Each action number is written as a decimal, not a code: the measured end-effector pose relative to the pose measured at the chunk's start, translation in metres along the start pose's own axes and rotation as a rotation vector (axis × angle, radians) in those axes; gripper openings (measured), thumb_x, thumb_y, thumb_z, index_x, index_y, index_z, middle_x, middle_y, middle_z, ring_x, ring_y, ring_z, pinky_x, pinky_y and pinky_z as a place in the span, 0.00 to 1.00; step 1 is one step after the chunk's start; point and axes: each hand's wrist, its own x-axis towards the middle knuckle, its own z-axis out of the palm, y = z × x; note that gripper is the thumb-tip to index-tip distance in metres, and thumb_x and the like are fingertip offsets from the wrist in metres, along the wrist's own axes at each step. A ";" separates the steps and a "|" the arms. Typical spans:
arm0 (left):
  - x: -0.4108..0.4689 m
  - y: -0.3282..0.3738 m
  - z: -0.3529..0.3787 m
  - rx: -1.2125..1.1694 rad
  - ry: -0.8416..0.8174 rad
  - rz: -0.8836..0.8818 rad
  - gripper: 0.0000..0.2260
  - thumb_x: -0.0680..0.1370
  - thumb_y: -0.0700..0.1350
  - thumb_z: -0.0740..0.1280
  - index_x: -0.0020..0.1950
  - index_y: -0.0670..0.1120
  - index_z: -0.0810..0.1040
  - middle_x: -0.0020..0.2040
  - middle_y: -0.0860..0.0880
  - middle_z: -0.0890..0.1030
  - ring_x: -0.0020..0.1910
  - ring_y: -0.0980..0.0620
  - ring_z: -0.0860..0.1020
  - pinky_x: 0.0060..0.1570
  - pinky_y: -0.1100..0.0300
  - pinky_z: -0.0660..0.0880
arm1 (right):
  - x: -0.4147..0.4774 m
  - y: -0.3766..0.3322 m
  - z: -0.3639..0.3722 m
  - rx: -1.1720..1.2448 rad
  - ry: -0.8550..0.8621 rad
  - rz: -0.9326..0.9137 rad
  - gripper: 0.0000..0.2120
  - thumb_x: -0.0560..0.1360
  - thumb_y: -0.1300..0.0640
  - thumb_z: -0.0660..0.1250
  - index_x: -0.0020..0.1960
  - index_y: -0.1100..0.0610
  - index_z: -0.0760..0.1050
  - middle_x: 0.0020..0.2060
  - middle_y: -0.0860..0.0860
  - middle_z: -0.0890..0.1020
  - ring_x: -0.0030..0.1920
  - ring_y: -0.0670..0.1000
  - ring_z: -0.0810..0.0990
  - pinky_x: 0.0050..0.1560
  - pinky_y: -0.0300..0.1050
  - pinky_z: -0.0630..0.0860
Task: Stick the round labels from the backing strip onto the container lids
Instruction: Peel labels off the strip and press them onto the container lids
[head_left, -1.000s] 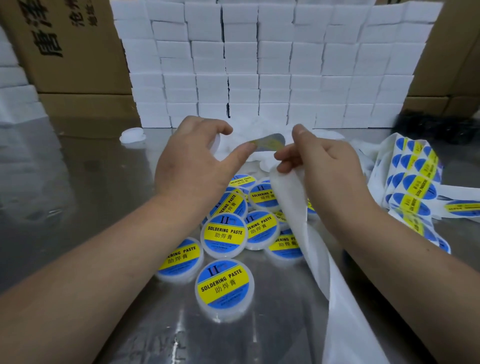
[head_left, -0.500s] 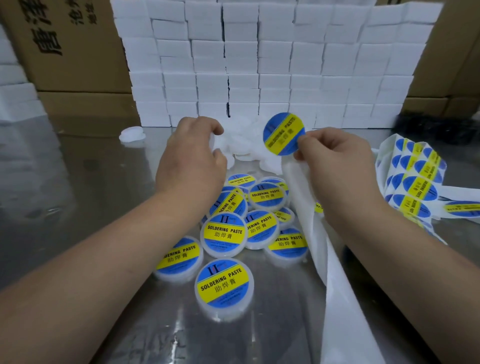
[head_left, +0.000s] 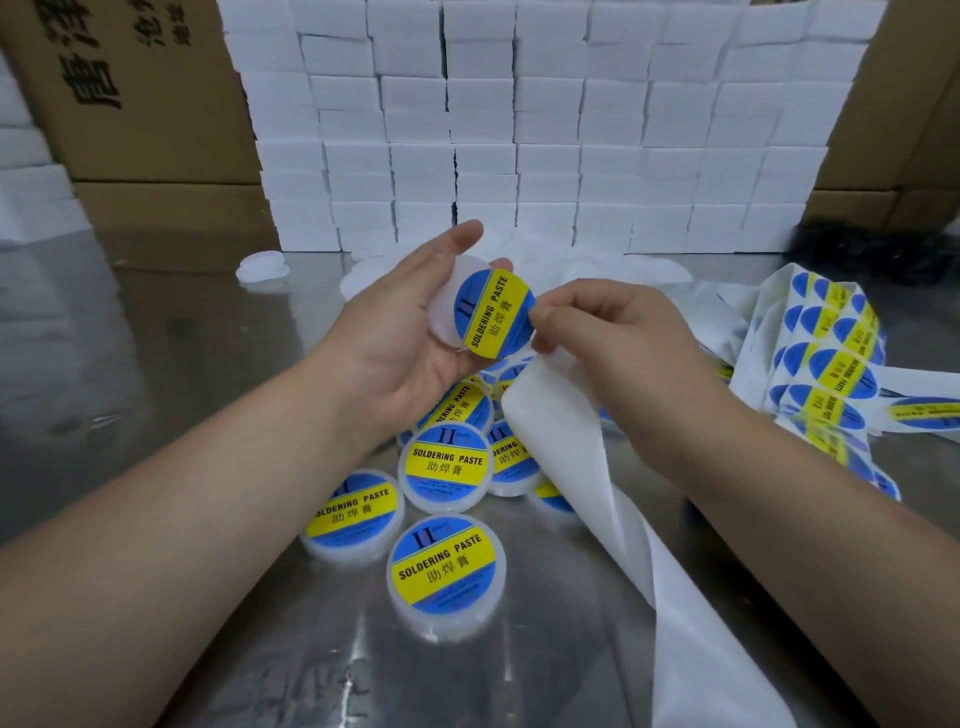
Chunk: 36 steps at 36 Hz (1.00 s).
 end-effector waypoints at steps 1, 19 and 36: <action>0.000 0.000 0.000 0.004 -0.008 -0.007 0.11 0.81 0.46 0.54 0.54 0.50 0.77 0.46 0.46 0.84 0.44 0.46 0.82 0.43 0.49 0.79 | -0.001 0.000 0.001 -0.010 -0.022 0.000 0.15 0.73 0.62 0.64 0.29 0.50 0.76 0.23 0.40 0.76 0.24 0.37 0.71 0.25 0.27 0.65; -0.004 -0.009 -0.001 0.089 -0.179 0.058 0.13 0.67 0.39 0.65 0.50 0.48 0.77 0.48 0.46 0.84 0.44 0.47 0.82 0.41 0.54 0.80 | -0.002 0.001 0.002 -0.021 -0.058 0.053 0.14 0.74 0.60 0.64 0.31 0.49 0.78 0.26 0.42 0.79 0.29 0.39 0.75 0.30 0.30 0.70; -0.004 -0.009 0.000 0.128 -0.150 0.062 0.11 0.76 0.35 0.61 0.51 0.49 0.76 0.47 0.50 0.84 0.43 0.48 0.83 0.38 0.56 0.80 | -0.001 0.002 0.002 -0.070 -0.038 0.057 0.14 0.74 0.58 0.64 0.30 0.49 0.78 0.25 0.42 0.78 0.27 0.37 0.73 0.27 0.28 0.68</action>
